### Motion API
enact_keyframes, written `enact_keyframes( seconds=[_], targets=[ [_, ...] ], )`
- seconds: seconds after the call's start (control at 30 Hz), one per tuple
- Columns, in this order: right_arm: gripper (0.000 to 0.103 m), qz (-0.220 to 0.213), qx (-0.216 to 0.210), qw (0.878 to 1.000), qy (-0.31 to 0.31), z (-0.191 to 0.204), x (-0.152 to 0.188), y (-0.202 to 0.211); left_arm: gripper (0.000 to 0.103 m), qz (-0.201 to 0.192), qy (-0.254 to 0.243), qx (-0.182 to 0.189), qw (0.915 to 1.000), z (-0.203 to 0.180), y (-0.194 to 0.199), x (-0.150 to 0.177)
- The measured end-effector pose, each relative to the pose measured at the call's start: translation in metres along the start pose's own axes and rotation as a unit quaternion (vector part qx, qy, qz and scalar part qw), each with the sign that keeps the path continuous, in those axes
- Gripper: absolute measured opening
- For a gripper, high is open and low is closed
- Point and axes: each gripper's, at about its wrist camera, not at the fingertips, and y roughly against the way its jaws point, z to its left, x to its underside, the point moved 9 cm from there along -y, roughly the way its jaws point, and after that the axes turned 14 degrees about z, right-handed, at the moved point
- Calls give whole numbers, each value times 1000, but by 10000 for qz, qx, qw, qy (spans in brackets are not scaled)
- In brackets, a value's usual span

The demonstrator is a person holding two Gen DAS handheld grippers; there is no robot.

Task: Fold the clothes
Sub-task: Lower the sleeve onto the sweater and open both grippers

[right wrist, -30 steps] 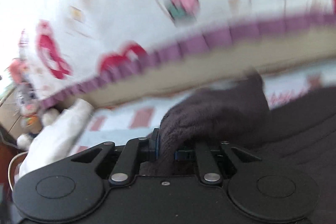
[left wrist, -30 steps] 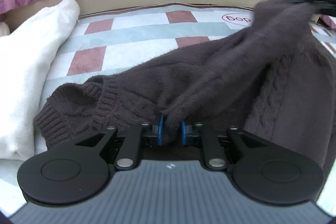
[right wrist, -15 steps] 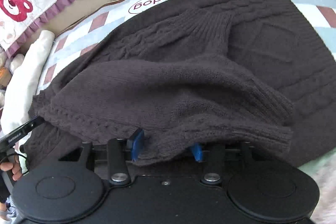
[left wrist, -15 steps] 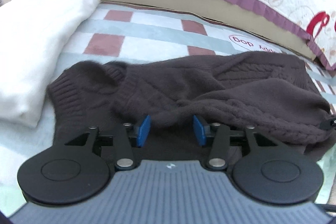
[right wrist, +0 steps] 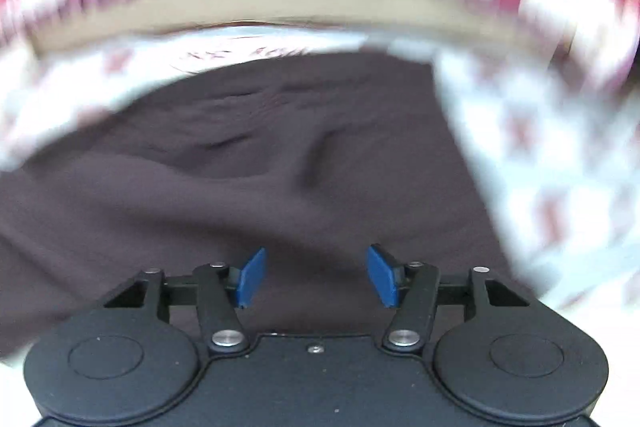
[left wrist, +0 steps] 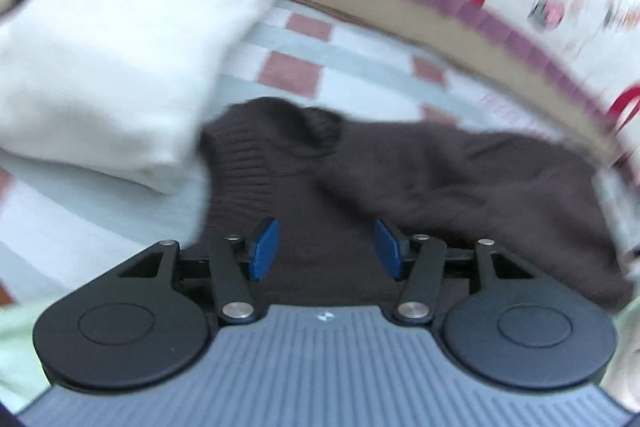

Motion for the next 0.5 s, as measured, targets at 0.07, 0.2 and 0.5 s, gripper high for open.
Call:
enact_keyframes(
  seconds=[0.07,0.2,0.5],
  targets=[
    [65,-58,-198,9990,389,10,-4,-4,55,6,115,305,9995,-13,-7,-5],
    [68,328,-755,9911,1047,35,-14,-30,55,89,2,563,9984,-44,-34,-13],
    [5,622,-909,9842,1384,29,-49,-45,55,249,22,569,9981,-58,-60,-9]
  ],
)
